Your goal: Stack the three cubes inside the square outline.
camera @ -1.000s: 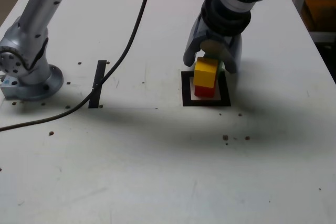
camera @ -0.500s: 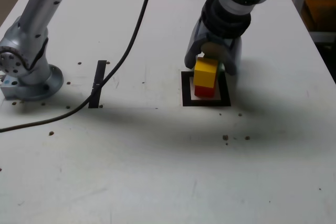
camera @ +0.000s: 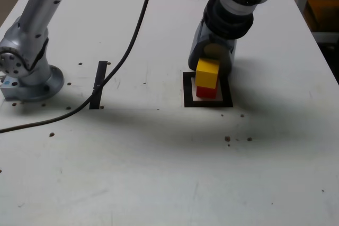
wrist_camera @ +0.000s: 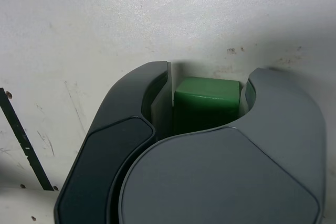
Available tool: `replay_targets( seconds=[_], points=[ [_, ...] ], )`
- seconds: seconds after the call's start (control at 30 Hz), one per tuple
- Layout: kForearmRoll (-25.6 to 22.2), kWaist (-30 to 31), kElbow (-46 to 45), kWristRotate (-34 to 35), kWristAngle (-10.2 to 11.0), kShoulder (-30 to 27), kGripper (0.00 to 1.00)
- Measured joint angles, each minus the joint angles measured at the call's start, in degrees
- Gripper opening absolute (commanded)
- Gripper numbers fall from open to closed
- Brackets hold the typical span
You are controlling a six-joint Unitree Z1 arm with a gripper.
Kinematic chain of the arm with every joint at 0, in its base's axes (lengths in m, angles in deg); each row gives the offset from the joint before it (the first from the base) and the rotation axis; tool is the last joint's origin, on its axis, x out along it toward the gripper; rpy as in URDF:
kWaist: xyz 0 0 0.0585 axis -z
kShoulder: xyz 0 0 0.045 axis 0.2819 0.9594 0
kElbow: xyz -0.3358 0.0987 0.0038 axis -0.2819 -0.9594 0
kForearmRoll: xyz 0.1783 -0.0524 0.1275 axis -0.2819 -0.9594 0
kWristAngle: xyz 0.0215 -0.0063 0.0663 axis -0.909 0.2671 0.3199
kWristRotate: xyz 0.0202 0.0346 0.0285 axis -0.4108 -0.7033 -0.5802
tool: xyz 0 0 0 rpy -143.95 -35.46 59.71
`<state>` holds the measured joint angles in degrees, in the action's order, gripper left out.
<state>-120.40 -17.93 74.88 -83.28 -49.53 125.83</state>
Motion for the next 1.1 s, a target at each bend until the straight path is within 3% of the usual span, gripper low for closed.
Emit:
replay_targets(
  seconds=[0.17, 0.4, 0.57, 0.7, 0.83, 0.97, 1.1],
  points=[
    [1.11, -0.13, -0.55, 0.0, 0.35, -0.48, 0.35],
    [0.24, -0.22, -0.37, 0.13, 4.25, -3.75, 0.31],
    [-3.75, 0.6, 0.09, -0.02, 8.22, -10.15, 0.31],
    [-8.58, 1.9, 0.31, -0.22, 9.15, -15.93, 0.31],
    [-13.98, 2.94, 1.82, -0.49, 6.74, -21.61, 0.31],
    [-19.01, 4.48, 4.73, -0.72, 4.47, -21.78, 0.31],
    [-20.83, 6.71, 8.42, 0.48, 1.74, -21.14, 0.31]
  ],
)
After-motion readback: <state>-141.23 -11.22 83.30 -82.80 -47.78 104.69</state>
